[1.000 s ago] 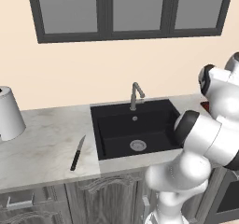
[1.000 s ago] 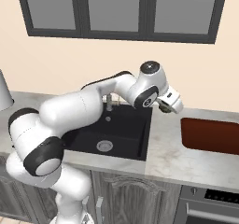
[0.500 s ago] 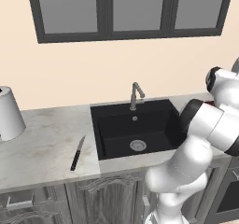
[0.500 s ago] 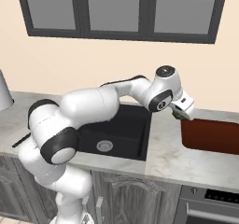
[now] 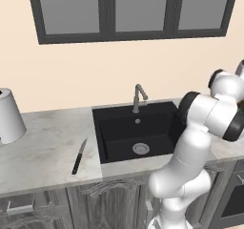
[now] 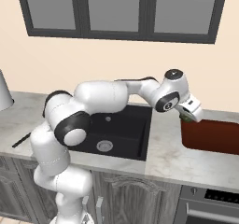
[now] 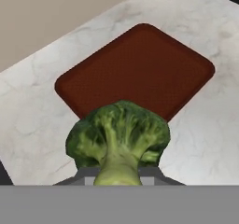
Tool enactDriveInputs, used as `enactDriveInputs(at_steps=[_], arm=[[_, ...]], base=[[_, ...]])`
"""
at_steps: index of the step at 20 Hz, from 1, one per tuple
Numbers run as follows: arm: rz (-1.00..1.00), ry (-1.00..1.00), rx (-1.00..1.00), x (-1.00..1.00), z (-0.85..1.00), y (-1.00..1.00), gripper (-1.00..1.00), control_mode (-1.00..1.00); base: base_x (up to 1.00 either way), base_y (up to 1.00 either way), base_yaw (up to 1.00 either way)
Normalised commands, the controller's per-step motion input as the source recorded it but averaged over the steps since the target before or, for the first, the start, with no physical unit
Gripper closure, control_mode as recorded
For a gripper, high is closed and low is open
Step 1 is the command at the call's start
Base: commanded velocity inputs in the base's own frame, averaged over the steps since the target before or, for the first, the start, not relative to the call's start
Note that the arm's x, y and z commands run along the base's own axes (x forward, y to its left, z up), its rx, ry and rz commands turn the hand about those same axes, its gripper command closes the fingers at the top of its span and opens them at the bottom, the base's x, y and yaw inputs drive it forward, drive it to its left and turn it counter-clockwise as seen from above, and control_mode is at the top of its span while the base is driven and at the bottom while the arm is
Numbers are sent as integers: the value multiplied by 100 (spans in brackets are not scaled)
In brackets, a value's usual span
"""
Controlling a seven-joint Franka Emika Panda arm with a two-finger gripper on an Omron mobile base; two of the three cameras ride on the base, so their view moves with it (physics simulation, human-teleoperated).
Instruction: Pick up all produce items and place them in the sink. Turn on the sink faucet to wash them. Then turn the sink off and put them in the tray.
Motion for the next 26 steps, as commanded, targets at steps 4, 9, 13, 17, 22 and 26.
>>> enactDriveInputs(at_steps=[4, 9, 13, 17, 22, 26], arm=[[0, 3, 1, 13, -40, -20, 100, -100], [0, 3, 1, 10, -30, -20, 100, -100], [0, 0, 2, 12, -27, -21, 100, -100], [0, 1, 2, 13, -31, -20, 100, -100], [0, 2, 1, 12, -27, -20, 100, -100], [0, 4, 1, 16, -25, -15, 100, -100]], base=[[0, 0, 0], [0, 0, 0], [0, 0, 0], [0, 0, 0], [0, 0, 0], [0, 0, 0]])
